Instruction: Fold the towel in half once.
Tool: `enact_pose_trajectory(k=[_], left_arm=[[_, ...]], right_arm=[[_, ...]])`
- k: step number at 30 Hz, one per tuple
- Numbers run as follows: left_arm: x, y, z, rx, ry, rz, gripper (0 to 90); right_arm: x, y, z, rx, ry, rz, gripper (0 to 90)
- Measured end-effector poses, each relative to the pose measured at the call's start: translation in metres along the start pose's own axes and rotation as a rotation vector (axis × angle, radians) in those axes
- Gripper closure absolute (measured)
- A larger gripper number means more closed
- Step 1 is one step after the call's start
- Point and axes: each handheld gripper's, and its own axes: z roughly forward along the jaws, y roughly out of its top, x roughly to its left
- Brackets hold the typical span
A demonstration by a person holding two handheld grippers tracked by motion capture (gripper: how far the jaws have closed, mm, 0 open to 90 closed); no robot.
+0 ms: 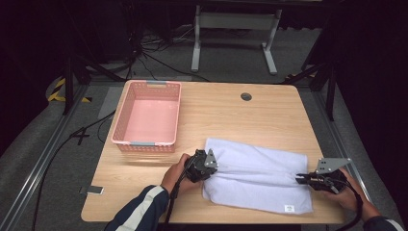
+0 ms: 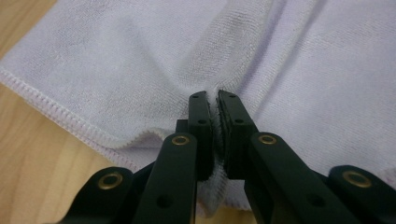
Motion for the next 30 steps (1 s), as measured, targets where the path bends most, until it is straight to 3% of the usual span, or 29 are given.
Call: enact_pose_trajectory(k=[3, 6, 7, 8, 9, 11, 13, 16, 18, 20, 21, 23, 25, 27, 30], left_arm=[[0.004, 0.004, 0.003, -0.002, 0.033, -0.011, 84.8], [0.007, 0.005, -0.002, -0.049, 0.038, -0.037, 84.8], [0.007, 0.006, -0.008, -0.07, 0.045, -0.033, 84.9], [0.006, 0.006, -0.015, -0.106, 0.042, -0.046, 84.8], [0.006, 0.007, -0.021, -0.129, 0.039, -0.04, 84.8], [0.001, 0.009, -0.036, -0.176, 0.038, -0.033, 84.7], [-0.006, 0.008, -0.046, -0.222, 0.016, -0.019, 84.6], [-0.021, 0.003, -0.053, -0.213, -0.02, 0.042, 83.2], [-0.032, -0.004, -0.052, -0.167, -0.055, 0.077, 82.5], [-0.04, -0.013, -0.047, -0.106, -0.068, 0.1, 80.2], [-0.041, -0.016, -0.044, -0.088, -0.073, 0.101, 79.3], [-0.044, -0.026, -0.04, -0.042, -0.106, 0.091, 75.2], [-0.046, -0.032, -0.042, -0.018, -0.095, 0.078, 67.5], [-0.045, -0.039, -0.051, -0.033, -0.088, 0.023, 55.9], [-0.038, -0.046, -0.068, -0.117, -0.063, -0.063, 49.4]], right_arm=[[-0.012, 0.005, 0.005, 0.0, -0.041, 0.014, 81.7], [-0.02, 0.006, 0.004, -0.028, -0.055, 0.02, 81.8], [-0.021, 0.006, 0.0, -0.057, -0.051, 0.027, 81.8], [-0.022, 0.006, -0.012, -0.124, -0.04, 0.038, 81.7], [-0.022, 0.006, -0.012, -0.124, -0.04, 0.038, 81.7], [-0.021, 0.006, -0.028, -0.187, -0.034, 0.04, 81.7], [-0.017, 0.006, -0.041, -0.207, -0.013, 0.0, 81.5], [-0.007, 0.003, -0.054, -0.202, 0.039, -0.061, 81.1], [-0.001, -0.002, -0.058, -0.194, 0.07, -0.083, 80.7], [0.007, -0.008, -0.055, -0.151, 0.121, -0.11, 78.1], [0.012, -0.012, -0.051, -0.102, 0.135, -0.127, 77.3], [0.018, -0.019, -0.044, -0.04, 0.173, -0.142, 74.3], [0.023, -0.025, -0.041, 0.001, 0.181, -0.143, 69.8], [0.026, -0.029, -0.047, -0.008, 0.197, -0.137, 62.9], [0.028, -0.033, -0.063, -0.033, 0.177, -0.128, 59.0]])
